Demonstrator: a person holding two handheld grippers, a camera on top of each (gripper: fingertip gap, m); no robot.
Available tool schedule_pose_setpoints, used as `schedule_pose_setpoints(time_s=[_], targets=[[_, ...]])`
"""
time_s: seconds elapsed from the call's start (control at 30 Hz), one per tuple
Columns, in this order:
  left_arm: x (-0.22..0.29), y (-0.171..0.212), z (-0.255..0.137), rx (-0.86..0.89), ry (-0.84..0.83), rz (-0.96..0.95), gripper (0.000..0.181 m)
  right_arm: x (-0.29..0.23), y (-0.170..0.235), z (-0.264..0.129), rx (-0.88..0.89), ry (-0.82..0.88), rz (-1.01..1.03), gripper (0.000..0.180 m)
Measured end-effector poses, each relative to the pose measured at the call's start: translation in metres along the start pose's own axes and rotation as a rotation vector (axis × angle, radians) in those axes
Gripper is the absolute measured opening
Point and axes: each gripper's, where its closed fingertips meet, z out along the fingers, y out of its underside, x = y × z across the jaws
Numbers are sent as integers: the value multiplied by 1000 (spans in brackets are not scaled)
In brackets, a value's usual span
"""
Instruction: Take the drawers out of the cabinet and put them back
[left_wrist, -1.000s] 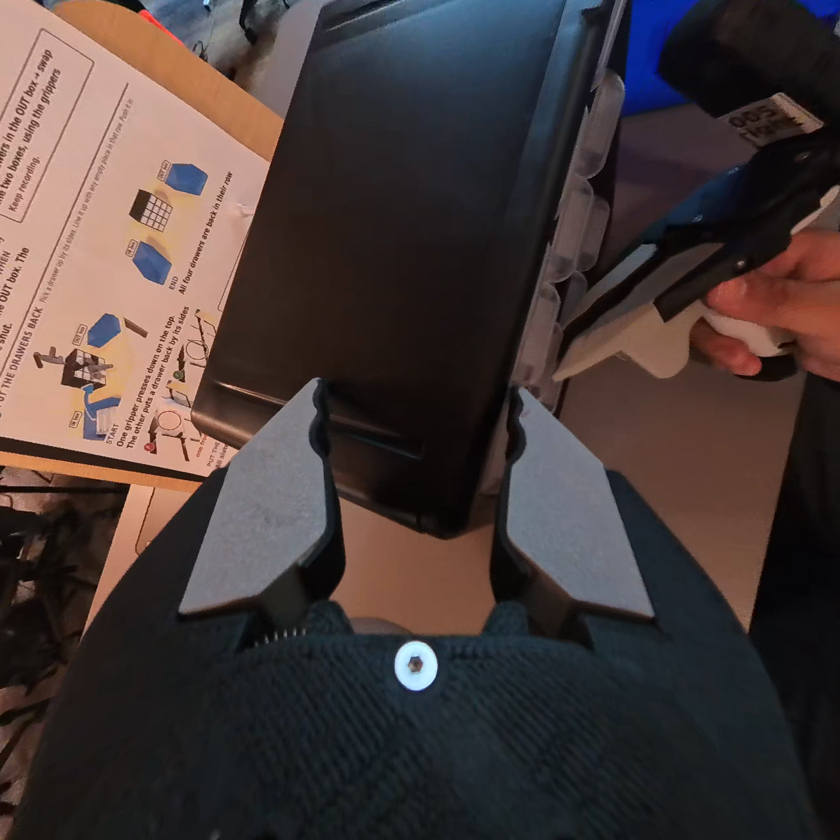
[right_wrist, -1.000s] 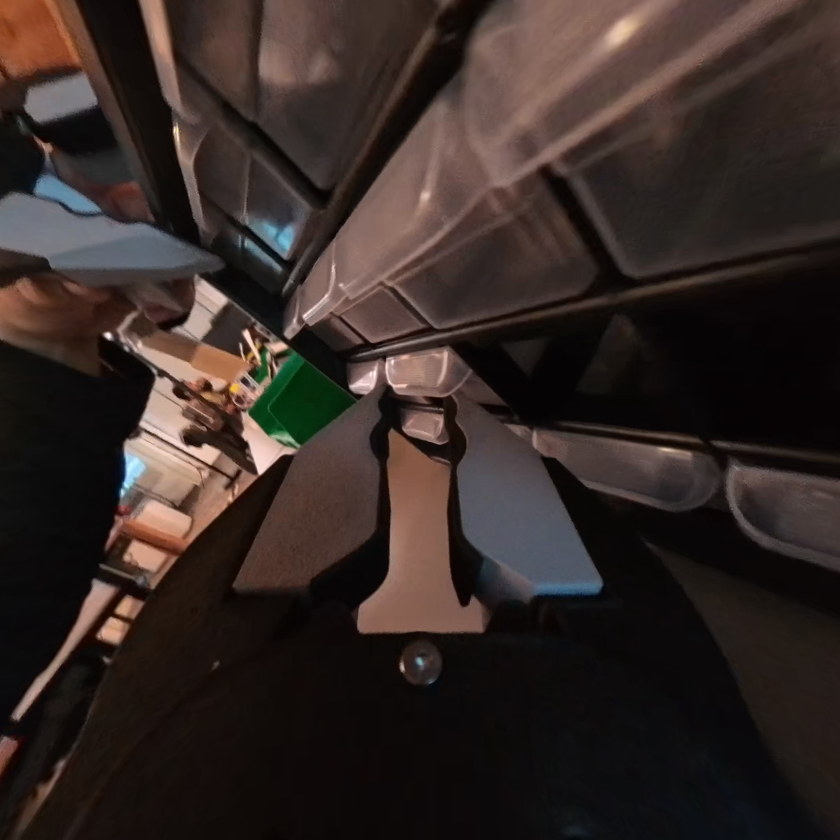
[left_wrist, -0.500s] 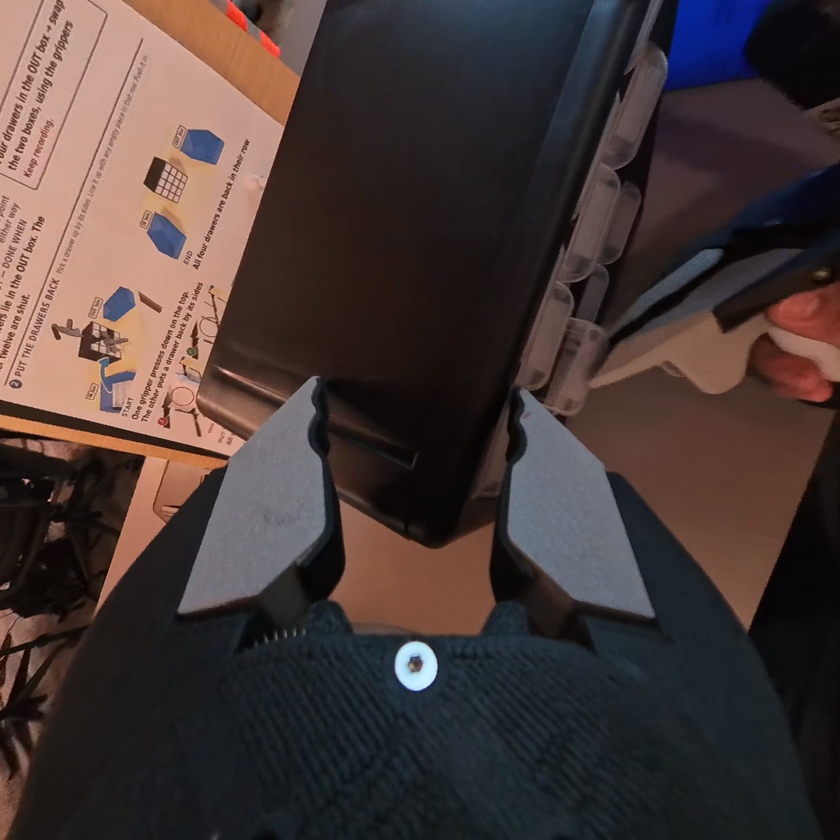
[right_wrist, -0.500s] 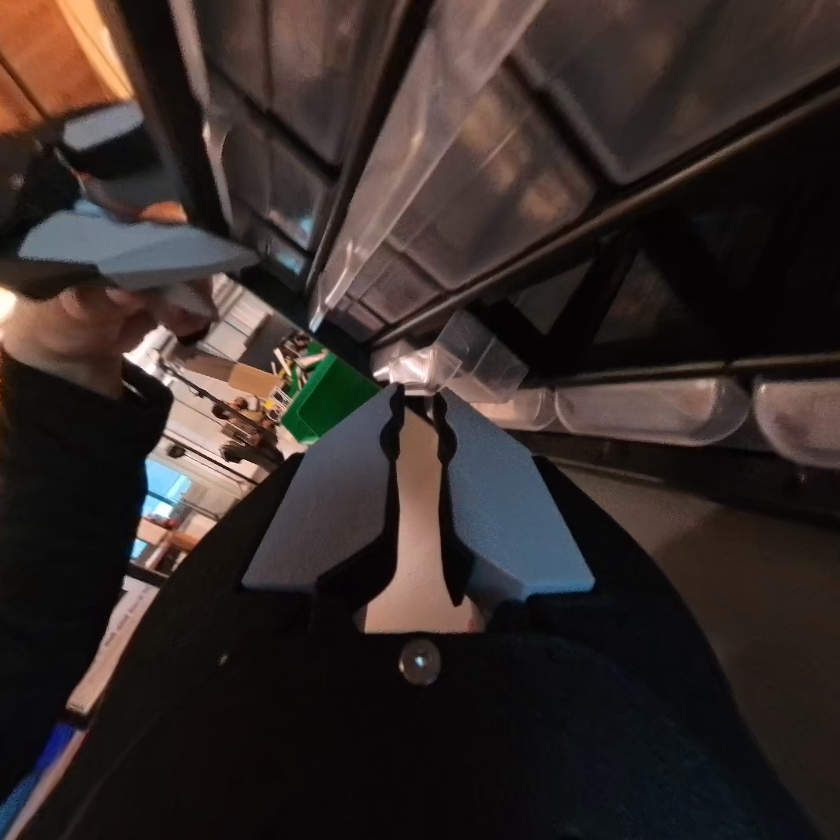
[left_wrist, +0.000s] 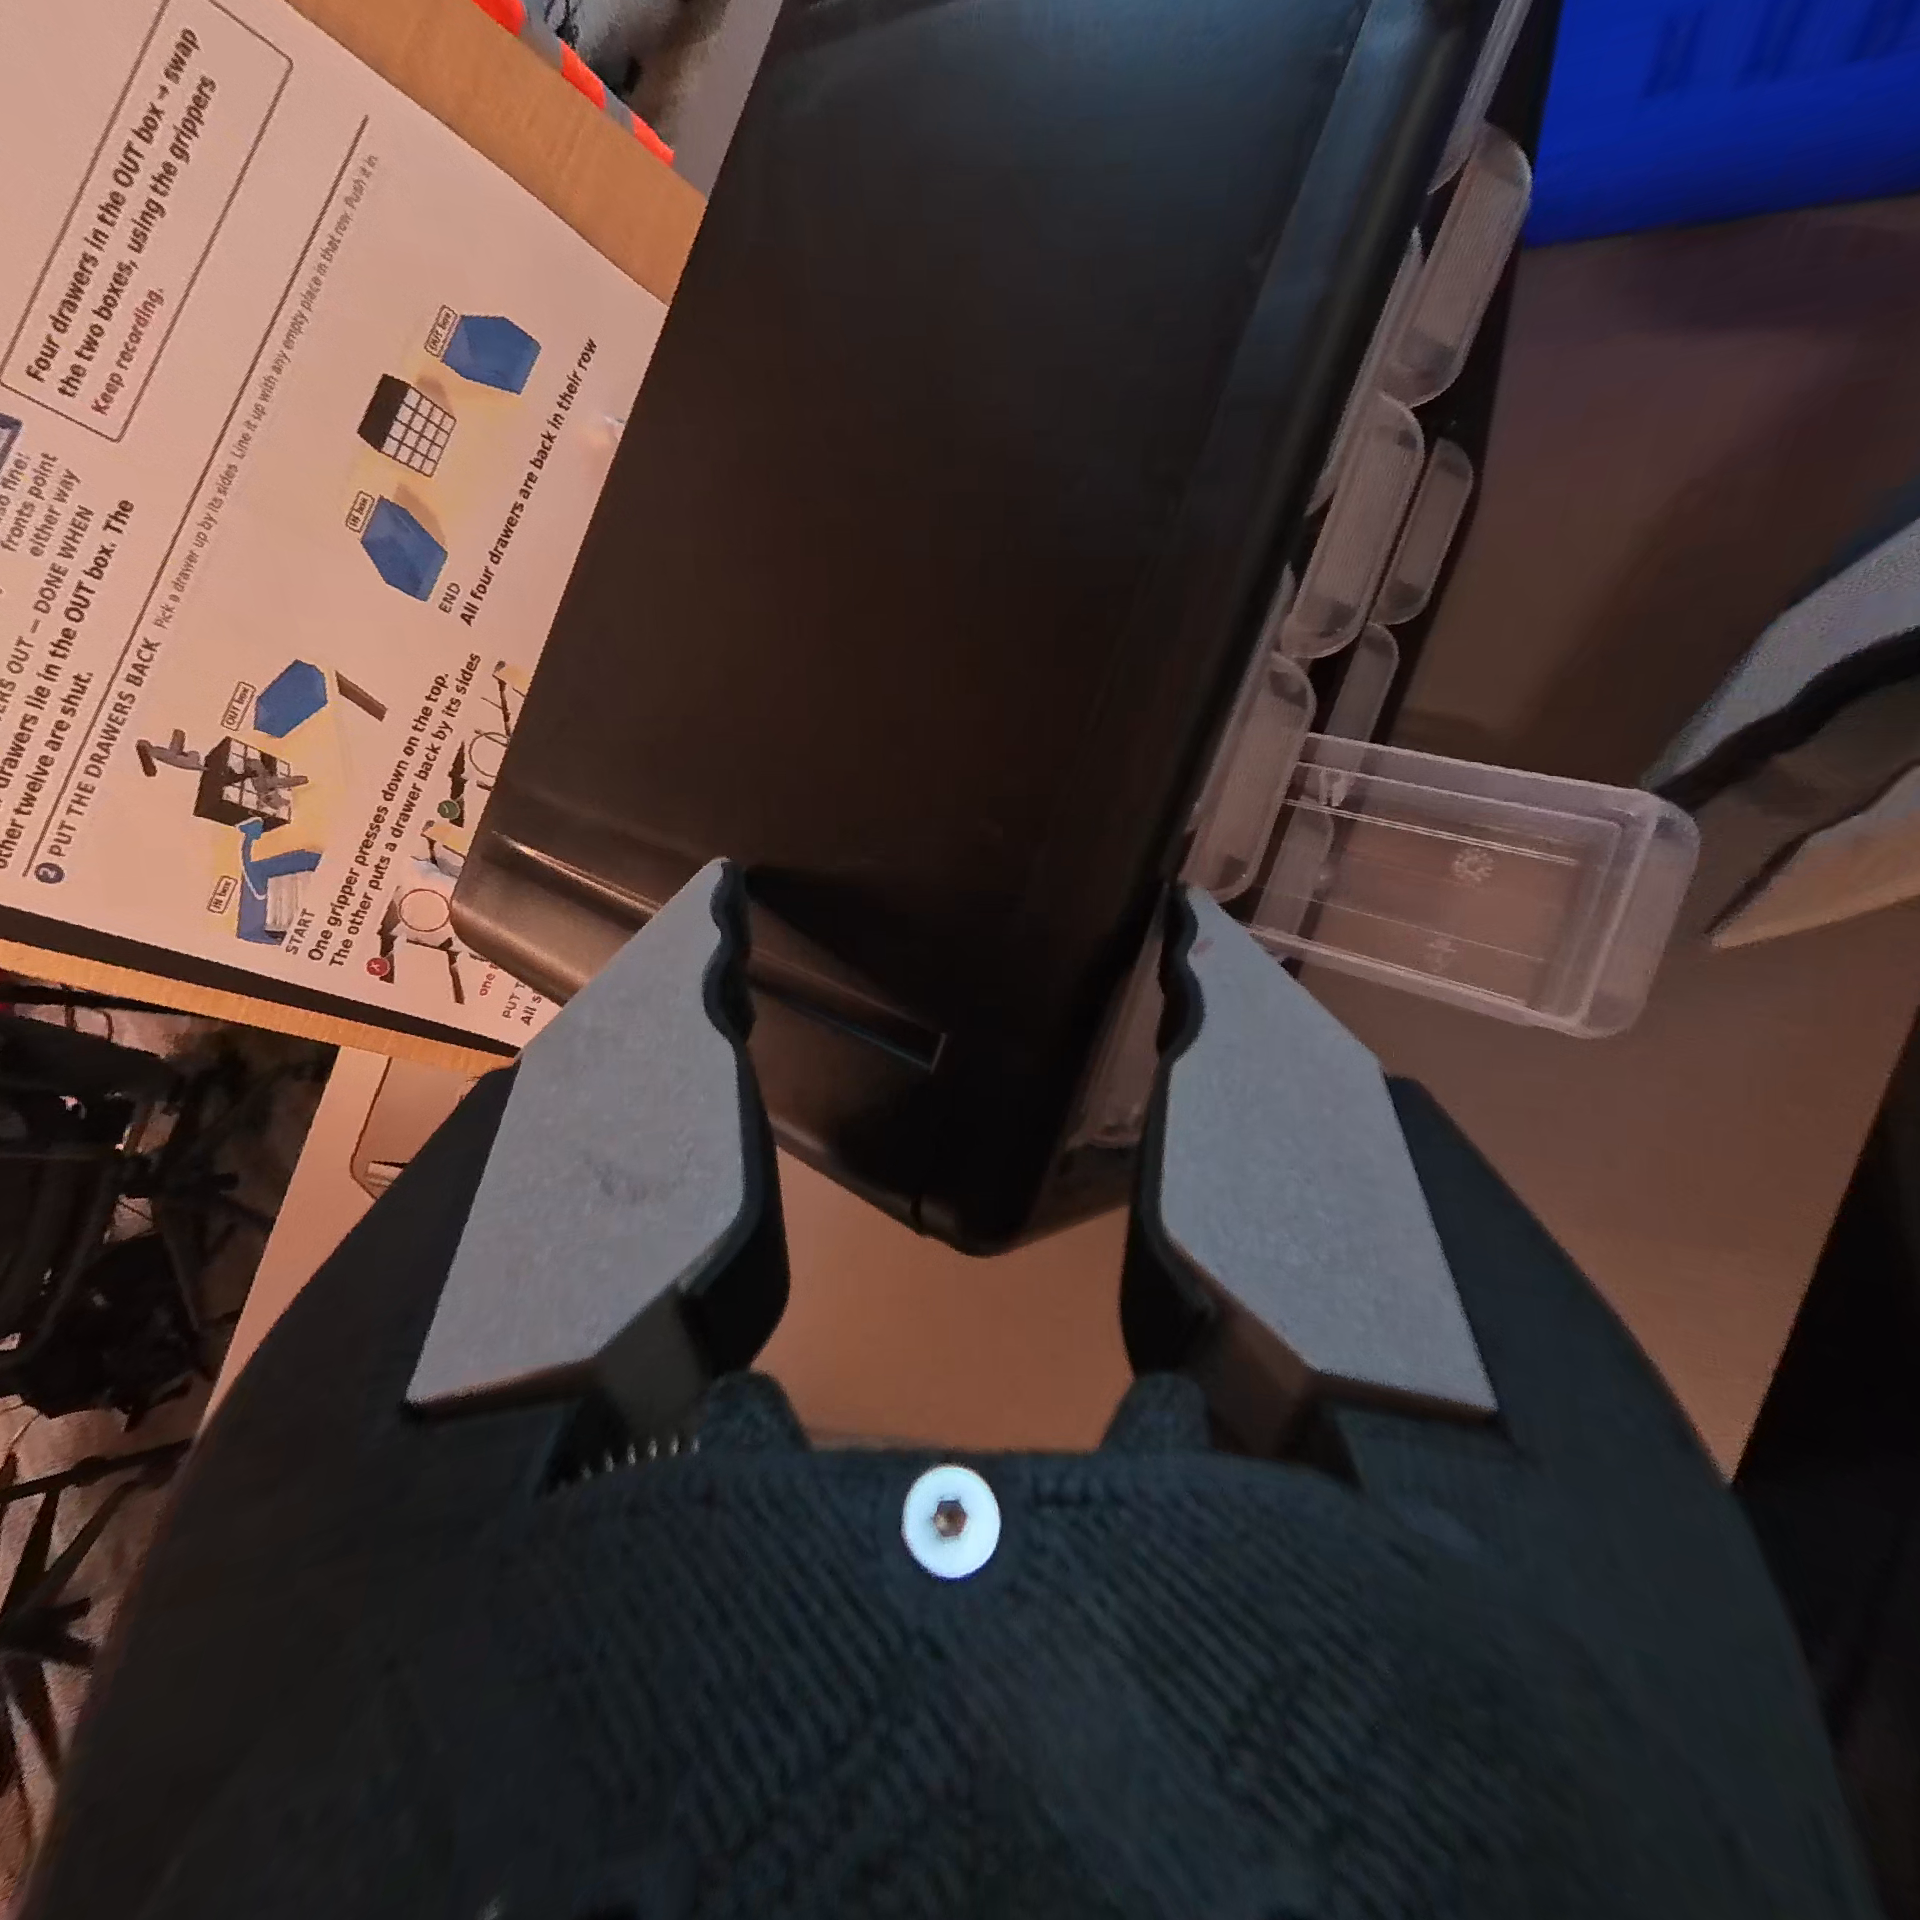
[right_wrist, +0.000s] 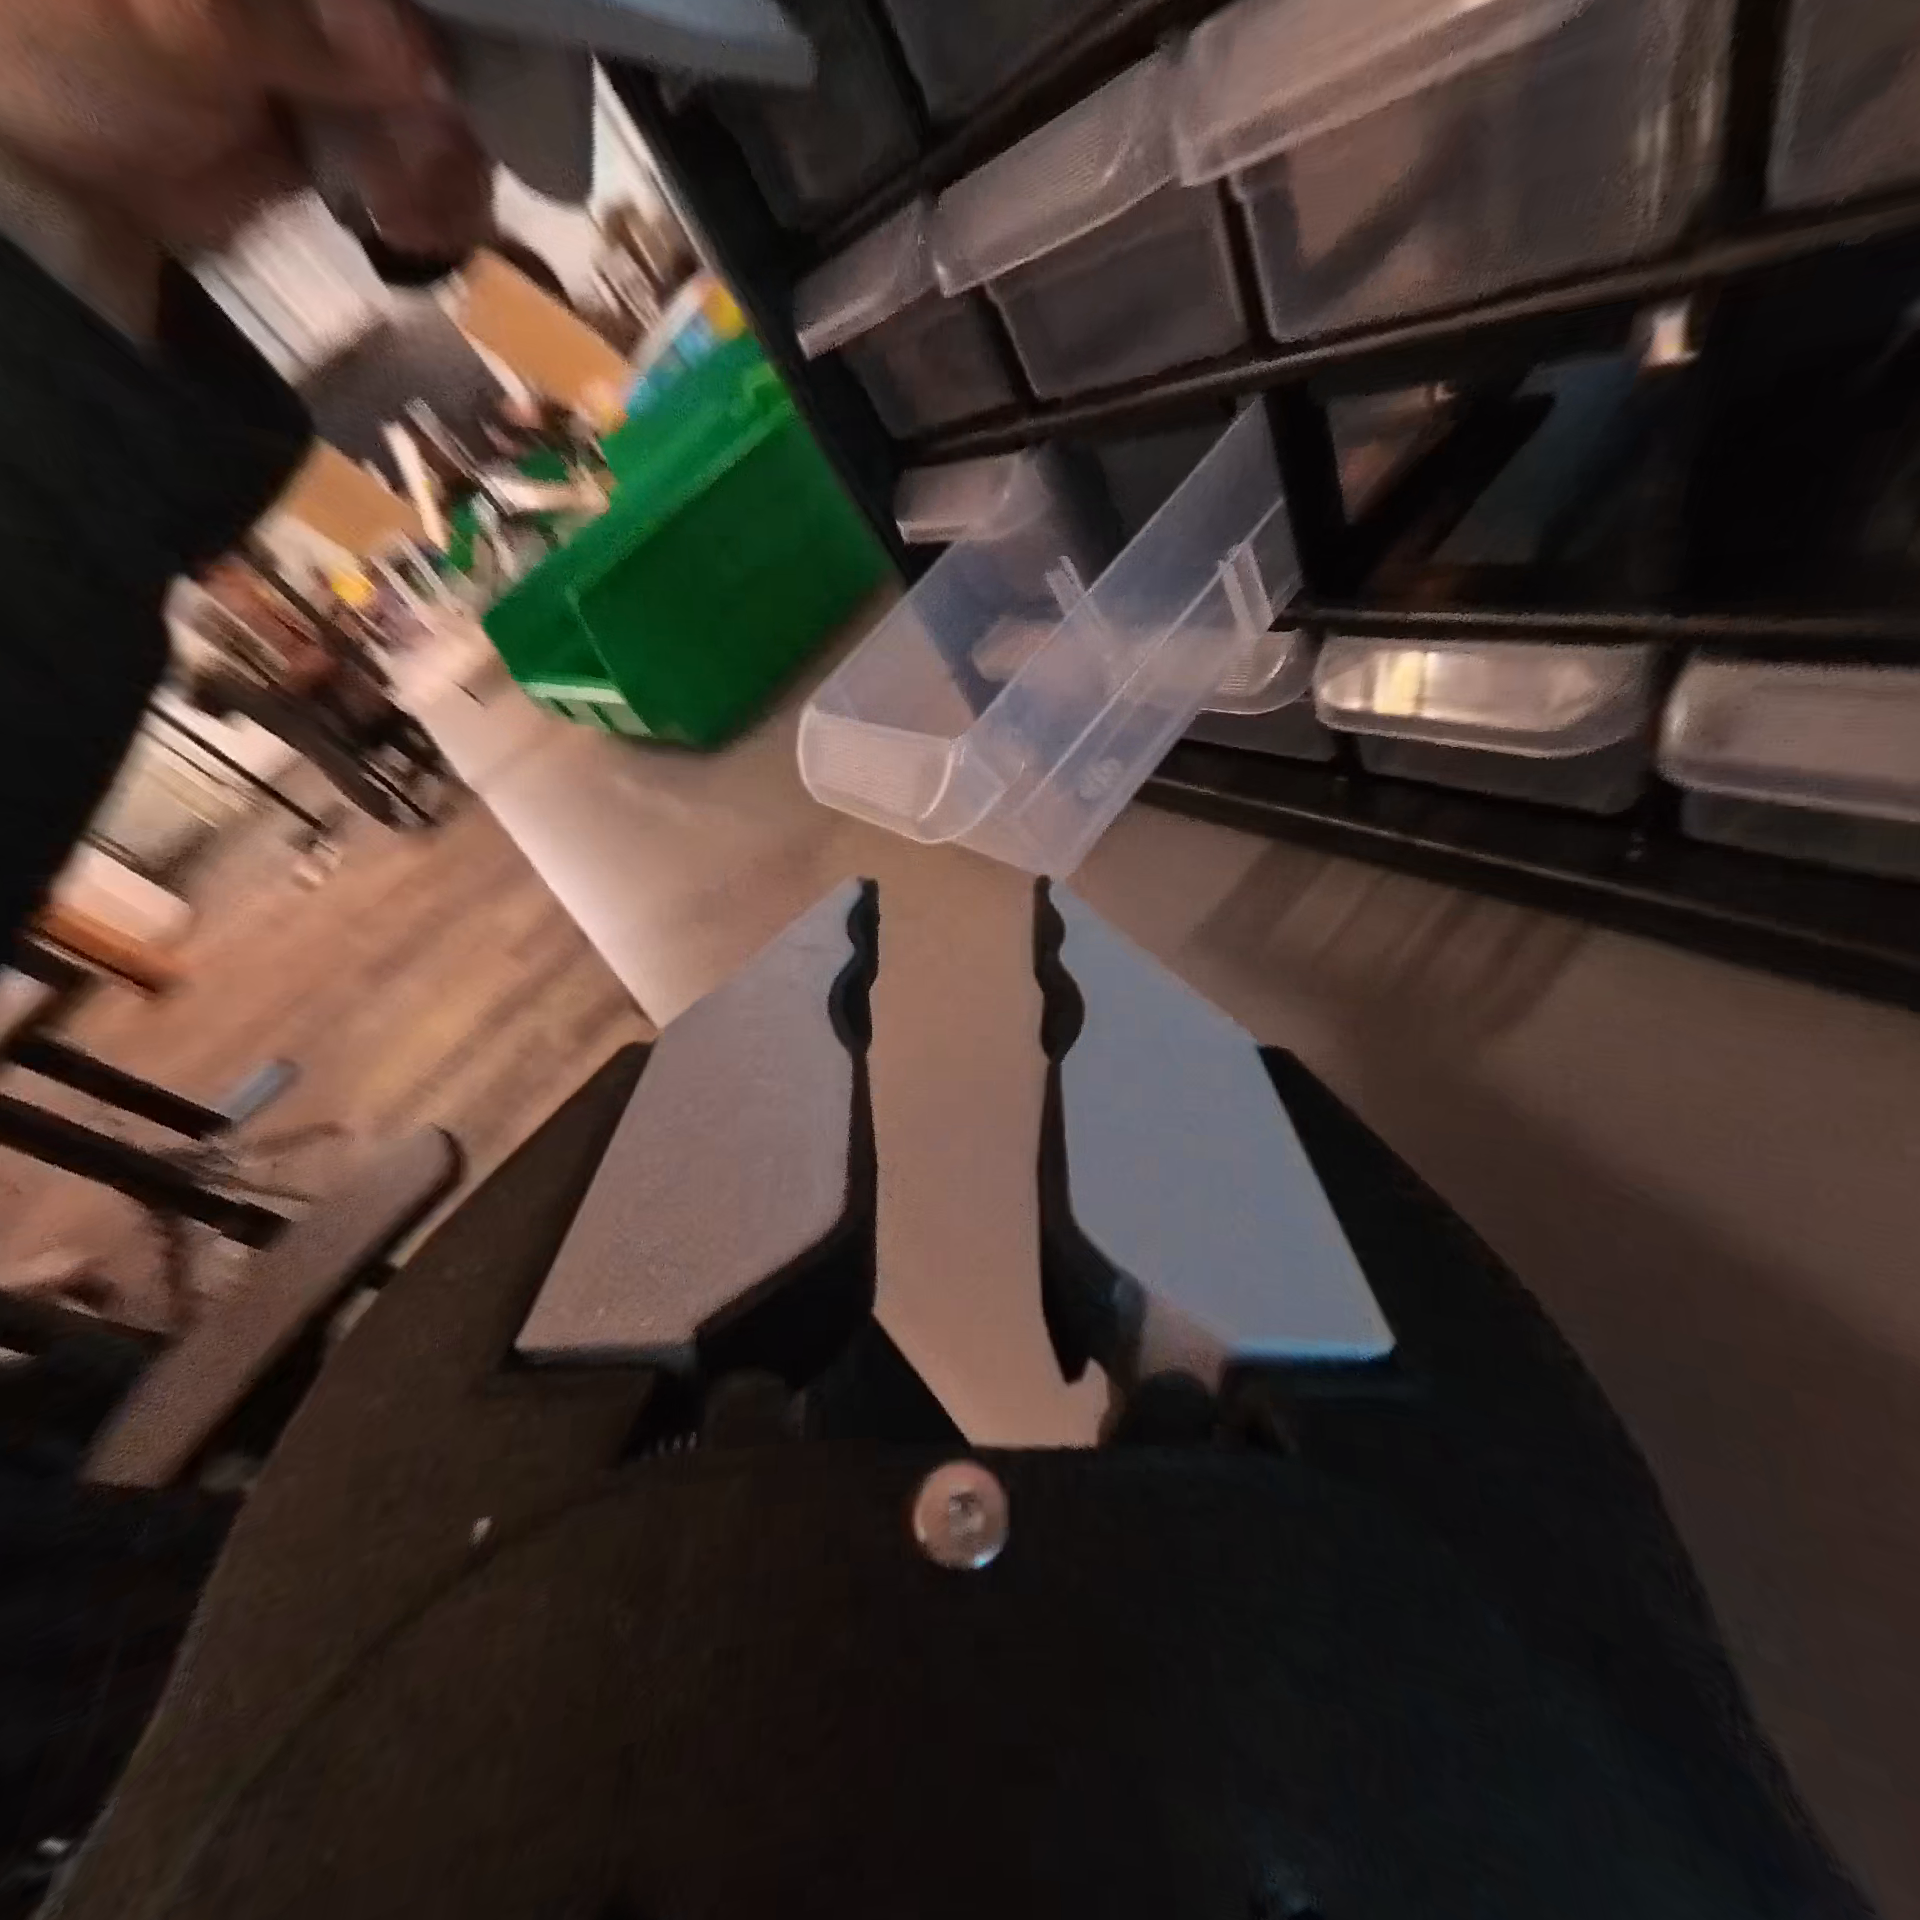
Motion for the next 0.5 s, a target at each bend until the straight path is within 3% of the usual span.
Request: schedule_pose_setpoints(time_s=[0.07,0.23,0.37,0.5], targets=[[0,0,0,-17,0,8,78,3,-1,-6,-88,61,-144,36],[0,0,0,-28,-4,9,78,3,-21,-21,-261,186,-542,28],[0,0,0,-19,-12,2,78,-18,-32,-19,-332,99,-788,32],[0,1,1,-45,-28,16,78,-8,-25,-6,-489,125,-961,45]])
